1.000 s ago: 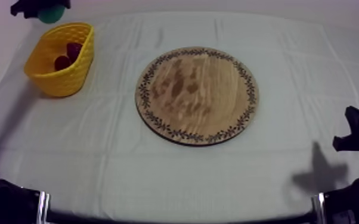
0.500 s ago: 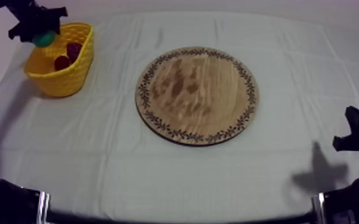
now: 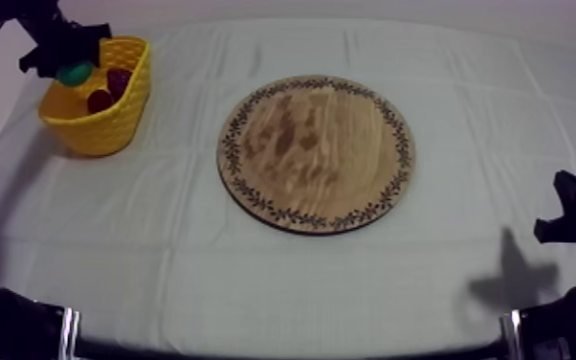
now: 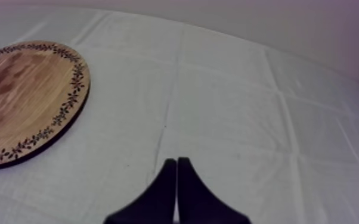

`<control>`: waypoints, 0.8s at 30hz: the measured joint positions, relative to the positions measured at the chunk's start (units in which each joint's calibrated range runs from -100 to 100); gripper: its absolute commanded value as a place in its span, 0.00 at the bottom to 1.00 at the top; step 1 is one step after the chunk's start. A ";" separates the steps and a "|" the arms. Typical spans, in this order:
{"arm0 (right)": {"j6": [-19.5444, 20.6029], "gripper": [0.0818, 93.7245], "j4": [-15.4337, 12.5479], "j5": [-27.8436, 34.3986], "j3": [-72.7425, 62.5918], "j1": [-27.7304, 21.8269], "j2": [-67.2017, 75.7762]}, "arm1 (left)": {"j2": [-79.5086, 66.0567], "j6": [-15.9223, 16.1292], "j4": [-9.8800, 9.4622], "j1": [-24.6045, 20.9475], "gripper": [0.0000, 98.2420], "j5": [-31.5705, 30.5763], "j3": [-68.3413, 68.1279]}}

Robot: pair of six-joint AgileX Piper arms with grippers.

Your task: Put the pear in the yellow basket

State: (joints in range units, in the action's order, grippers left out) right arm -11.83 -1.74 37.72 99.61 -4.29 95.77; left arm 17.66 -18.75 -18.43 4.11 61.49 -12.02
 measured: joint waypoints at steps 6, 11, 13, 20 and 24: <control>0.06 0.00 0.00 0.00 0.00 0.00 0.00 | -0.67 0.00 0.00 -0.07 0.78 -0.08 0.29; 0.06 0.00 0.00 0.00 0.00 0.00 0.00 | -1.24 -0.87 0.00 -0.32 0.94 0.59 0.43; 0.06 0.00 0.00 0.00 0.00 0.00 0.00 | -1.50 -1.55 -0.40 -0.32 0.97 0.41 0.56; 0.06 0.00 0.00 0.00 0.00 0.00 0.00 | -2.55 -2.65 -1.01 -0.43 0.97 -0.42 0.25; 0.06 0.00 0.00 0.00 0.00 0.00 0.00 | -4.41 -2.32 -0.72 -0.59 0.90 -1.00 -0.17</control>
State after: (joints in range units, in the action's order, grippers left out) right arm -11.77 -1.74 37.72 99.61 -4.29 95.77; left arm 13.26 -21.07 -19.15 3.51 60.49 -12.19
